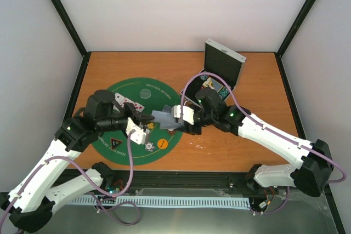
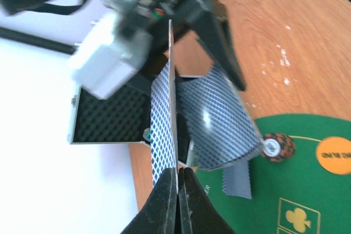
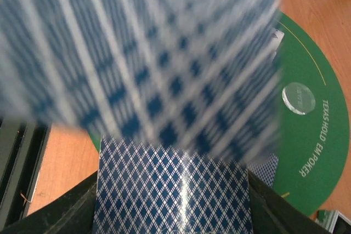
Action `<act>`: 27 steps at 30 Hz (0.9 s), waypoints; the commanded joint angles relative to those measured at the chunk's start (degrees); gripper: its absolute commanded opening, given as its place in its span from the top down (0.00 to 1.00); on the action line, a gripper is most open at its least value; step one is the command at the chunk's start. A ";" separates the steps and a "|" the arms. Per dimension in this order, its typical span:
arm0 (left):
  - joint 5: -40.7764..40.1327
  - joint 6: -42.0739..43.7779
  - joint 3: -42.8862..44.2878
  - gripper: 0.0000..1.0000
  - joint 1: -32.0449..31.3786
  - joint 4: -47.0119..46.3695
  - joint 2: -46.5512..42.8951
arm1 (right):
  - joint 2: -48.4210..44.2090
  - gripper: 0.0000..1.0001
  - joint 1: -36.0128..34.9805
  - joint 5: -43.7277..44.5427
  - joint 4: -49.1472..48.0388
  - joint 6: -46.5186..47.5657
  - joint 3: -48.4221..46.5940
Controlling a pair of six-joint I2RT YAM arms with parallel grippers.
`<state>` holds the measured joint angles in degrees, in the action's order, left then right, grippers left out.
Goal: Distribute texas hold em gaming equipment
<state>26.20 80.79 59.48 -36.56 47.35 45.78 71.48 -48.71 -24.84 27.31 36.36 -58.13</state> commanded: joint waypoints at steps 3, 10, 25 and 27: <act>-4.52 -18.22 10.28 0.99 -0.42 -4.12 3.67 | -1.61 0.45 2.32 0.06 -2.43 -2.38 1.45; -15.20 -26.47 14.31 0.99 -0.25 -4.01 7.62 | -2.36 0.45 2.39 -0.20 -2.44 -2.63 1.54; -32.24 -33.75 7.76 0.99 7.44 -4.18 19.48 | -6.37 0.45 2.48 1.08 -0.57 -3.73 1.68; -31.36 -36.84 5.89 1.00 7.64 -0.48 21.90 | -7.13 0.45 2.48 1.28 -0.13 -3.86 1.83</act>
<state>-1.54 51.90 67.88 -30.22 40.47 63.72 66.41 -46.52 -24.05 27.22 33.32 -56.90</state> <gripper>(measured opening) 0.018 0.550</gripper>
